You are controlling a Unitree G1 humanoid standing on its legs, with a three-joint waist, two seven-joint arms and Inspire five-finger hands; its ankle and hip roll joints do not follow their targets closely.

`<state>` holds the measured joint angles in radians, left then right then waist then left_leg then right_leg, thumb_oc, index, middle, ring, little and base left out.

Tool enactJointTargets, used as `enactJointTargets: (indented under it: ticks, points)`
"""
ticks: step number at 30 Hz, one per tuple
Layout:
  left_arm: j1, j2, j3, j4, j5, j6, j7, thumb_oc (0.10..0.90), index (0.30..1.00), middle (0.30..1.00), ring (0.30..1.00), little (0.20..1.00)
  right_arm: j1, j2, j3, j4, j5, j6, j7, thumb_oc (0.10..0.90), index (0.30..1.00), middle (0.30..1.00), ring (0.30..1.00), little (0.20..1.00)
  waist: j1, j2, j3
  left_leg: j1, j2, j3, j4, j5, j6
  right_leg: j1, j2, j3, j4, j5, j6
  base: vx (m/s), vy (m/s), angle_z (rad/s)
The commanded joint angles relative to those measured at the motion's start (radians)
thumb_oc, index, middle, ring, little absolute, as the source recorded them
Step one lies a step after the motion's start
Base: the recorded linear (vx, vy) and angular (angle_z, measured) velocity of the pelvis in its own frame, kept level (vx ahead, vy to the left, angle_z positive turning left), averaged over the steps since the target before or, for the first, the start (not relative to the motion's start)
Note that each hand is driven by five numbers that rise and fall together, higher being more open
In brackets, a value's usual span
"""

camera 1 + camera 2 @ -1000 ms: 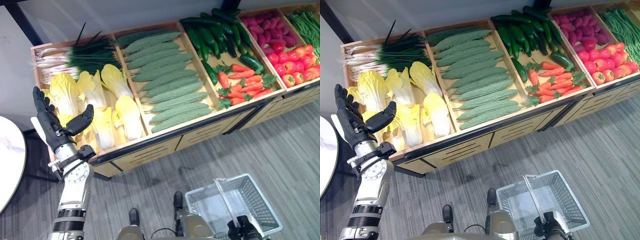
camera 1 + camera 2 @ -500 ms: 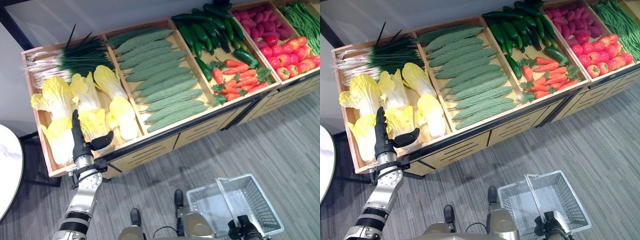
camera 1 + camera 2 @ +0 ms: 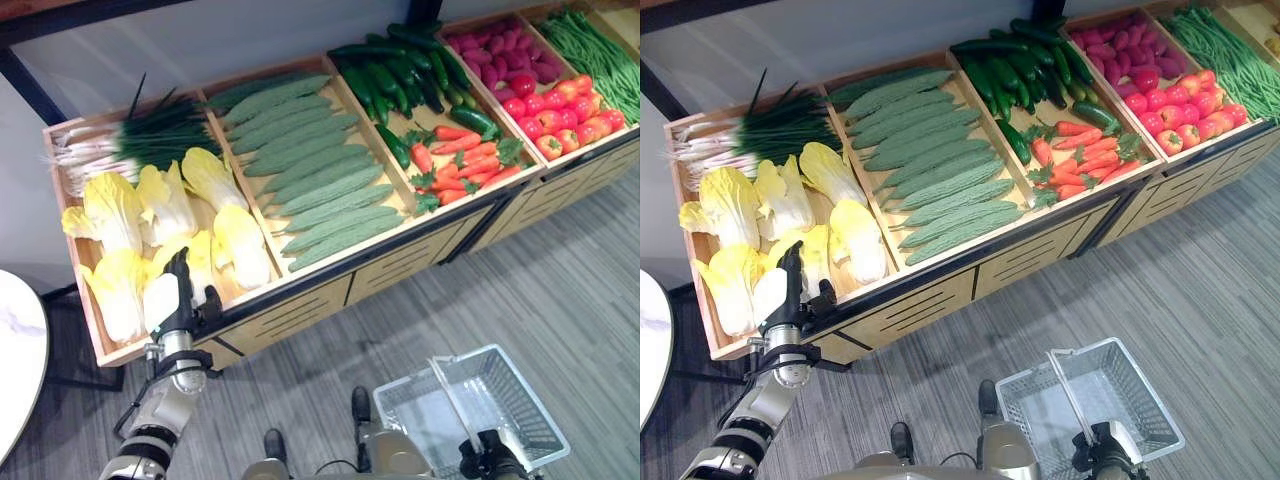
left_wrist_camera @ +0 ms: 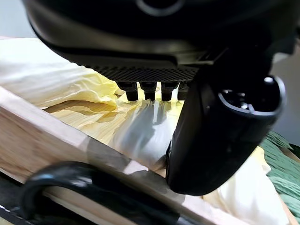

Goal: Get the vegetables into the basket

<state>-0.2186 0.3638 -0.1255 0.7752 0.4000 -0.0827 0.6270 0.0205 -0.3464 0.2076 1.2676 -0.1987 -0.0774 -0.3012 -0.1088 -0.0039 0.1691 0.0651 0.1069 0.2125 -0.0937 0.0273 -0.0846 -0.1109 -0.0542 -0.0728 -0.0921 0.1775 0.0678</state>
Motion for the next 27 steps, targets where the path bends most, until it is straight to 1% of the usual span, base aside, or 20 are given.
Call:
enactJointTargets:
  ticks: [1,2,3,4,5,6,8,14,18,19,20,21,22,24,25,26,27]
  points:
    - [-0.075,0.081,0.077,0.140,-0.158,0.128,-0.013,0.900,1.000,1.000,1.000,1.000,-0.056,-0.022,0.044,-0.009,-0.030,-0.007,-0.009,0.400,0.300,0.300,0.300,0.300,-0.023,-0.068,0.047,-0.012,0.037,-0.027,0.006,-0.008,-0.041,0.035,-0.079,0.031,0.024,-0.077,0.113,0.01,0.037,-0.37]
    - [-0.099,0.059,0.116,0.193,-0.281,0.101,0.007,0.839,0.915,0.915,0.915,0.915,-0.062,-0.022,0.056,-0.019,-0.032,-0.005,-0.005,0.400,0.300,0.300,0.300,0.300,-0.029,-0.069,0.045,-0.013,0.038,-0.022,0.006,-0.007,-0.042,0.028,-0.078,0.037,0.027,-0.076,0.111,0.02,0.036,-0.28]
    - [-0.113,0.048,0.139,0.215,-0.343,0.087,0.024,0.576,0.547,0.547,0.547,0.547,-0.062,-0.023,0.059,-0.018,-0.033,-0.004,-0.005,0.400,0.300,0.300,0.300,0.300,-0.031,-0.068,0.044,-0.012,0.038,-0.021,0.006,-0.007,-0.042,0.026,-0.077,0.038,0.028,-0.076,0.111,0.04,0.037,0.01]
    - [-0.130,0.023,0.195,0.274,-0.484,0.061,0.041,0.400,0.300,0.300,0.300,0.300,-0.066,-0.022,0.069,-0.012,-0.037,0.005,-0.001,0.400,0.300,0.300,0.300,0.300,-0.035,-0.067,0.040,-0.010,0.038,-0.018,0.006,-0.008,-0.042,0.026,-0.076,0.042,0.028,-0.076,0.110,0.04,0.026,-0.31]
    - [-0.131,0.014,0.222,0.321,-0.552,0.052,0.039,0.400,0.300,0.300,0.300,0.300,-0.067,-0.024,0.072,-0.012,-0.038,0.007,0.002,0.400,0.300,0.300,0.300,0.300,-0.038,-0.067,0.038,-0.007,0.039,-0.014,0.006,-0.010,-0.042,0.027,-0.075,0.044,0.027,-0.077,0.110,0.07,0.043,-0.51]
    - [-0.137,0.004,0.269,0.381,-0.664,0.024,0.059,0.400,0.300,0.300,0.300,0.300,-0.070,-0.027,0.084,-0.022,-0.046,0.007,0.005,0.400,0.300,0.300,0.300,0.300,-0.044,-0.067,0.034,0.002,0.041,-0.005,0.006,-0.013,-0.044,0.028,-0.073,0.050,0.026,-0.078,0.109,0.05,0.035,-0.41]
    - [-0.133,0.011,0.295,0.439,-0.724,0.012,0.062,0.400,0.300,0.300,0.300,0.300,-0.075,-0.031,0.089,-0.028,-0.045,0.002,0.002,0.400,0.300,0.300,0.300,0.300,-0.046,-0.066,0.033,0.005,0.042,-0.003,0.006,-0.014,-0.046,0.027,-0.071,0.054,0.028,-0.080,0.109,0.03,0.026,-0.12]
    - [-0.125,0.022,0.297,0.528,-0.768,0.019,0.015,0.400,0.300,0.300,0.300,0.300,-0.087,-0.040,0.099,-0.028,-0.038,0.000,0.004,0.400,0.300,0.300,0.300,0.300,-0.047,-0.063,0.037,0.008,0.043,-0.001,0.006,-0.013,-0.047,0.029,-0.071,0.056,0.032,-0.084,0.107,0.01,0.013,-0.13]
    - [-0.132,0.027,0.290,0.537,-0.774,0.023,-0.002,0.400,0.300,0.300,0.300,0.300,-0.097,-0.041,0.101,-0.032,-0.034,0.001,0.007,0.400,0.300,0.300,0.300,0.300,-0.045,-0.064,0.040,0.011,0.043,0.001,0.006,-0.014,-0.046,0.028,-0.070,0.057,0.034,-0.085,0.107,0.00,0.006,0.02]
    - [-0.139,0.030,0.293,0.521,-0.788,0.012,0.006,0.400,0.300,0.300,0.300,0.300,-0.098,-0.042,0.101,-0.032,-0.036,0.002,0.007,0.400,0.300,0.300,0.300,0.300,-0.046,-0.064,0.041,0.011,0.042,0.001,0.006,-0.015,-0.046,0.028,-0.070,0.059,0.035,-0.085,0.107,0.00,0.000,0.00]
    - [-0.156,0.033,0.291,0.459,-0.795,-0.015,0.030,0.400,0.300,0.300,0.300,0.300,-0.093,-0.043,0.100,-0.031,-0.041,0.003,0.005,0.400,0.300,0.300,0.300,0.300,-0.045,-0.065,0.042,0.011,0.040,0.000,0.006,-0.016,-0.046,0.028,-0.071,0.059,0.035,-0.086,0.108,0.00,0.000,0.00]
    - [-0.155,0.032,0.291,0.457,-0.795,-0.015,0.032,0.400,0.300,0.300,0.300,0.300,-0.093,-0.043,0.100,-0.031,-0.041,0.003,0.005,0.400,0.300,0.300,0.300,0.300,-0.045,-0.065,0.042,0.011,0.040,0.000,0.006,-0.016,-0.045,0.028,-0.072,0.059,0.036,-0.086,0.108,0.00,0.000,0.00]
    - [-0.164,0.038,0.282,0.314,-0.788,-0.052,0.074,0.400,0.300,0.300,0.300,0.300,-0.085,-0.040,0.096,-0.032,-0.047,0.005,0.001,0.400,0.300,0.300,0.300,0.300,-0.042,-0.067,0.045,0.010,0.038,-0.004,0.006,-0.016,-0.045,0.029,-0.073,0.058,0.036,-0.087,0.109,0.00,0.000,0.00]
    - [-0.162,0.049,0.274,0.105,-0.726,-0.081,0.138,0.400,0.300,0.300,0.300,0.300,-0.069,-0.034,0.087,-0.038,-0.053,0.003,-0.005,0.400,0.300,0.300,0.300,0.300,-0.037,-0.071,0.048,0.010,0.037,-0.008,0.006,-0.017,-0.045,0.032,-0.076,0.055,0.036,-0.089,0.110,0.01,0.001,0.06]
    - [-0.152,0.064,0.274,-0.034,-0.657,-0.085,0.186,0.400,0.300,0.300,0.300,0.300,-0.058,-0.031,0.080,-0.039,-0.054,0.001,-0.007,0.400,0.300,0.300,0.300,0.300,-0.034,-0.074,0.051,0.010,0.036,-0.011,0.006,-0.017,-0.044,0.034,-0.077,0.052,0.037,-0.091,0.111,-0.01,-0.021,0.10]
    - [-0.120,0.076,0.296,-0.329,-0.493,-0.077,0.252,0.400,0.300,0.300,0.300,0.300,-0.034,-0.018,0.055,-0.036,-0.046,-0.009,-0.013,0.400,0.300,0.300,0.300,0.300,-0.021,-0.081,0.058,0.005,0.031,-0.027,0.006,-0.020,-0.041,0.038,-0.083,0.044,0.038,-0.096,0.111,0.00,-0.025,0.10]
    - [-0.111,0.074,0.301,-0.401,-0.454,-0.077,0.254,0.400,0.300,0.300,0.300,0.300,-0.029,-0.015,0.050,-0.036,-0.041,-0.012,-0.013,0.400,0.300,0.300,0.300,0.300,-0.016,-0.084,0.061,0.003,0.031,-0.031,0.006,-0.021,-0.040,0.039,-0.084,0.041,0.038,-0.097,0.111,0.00,-0.035,0.19]
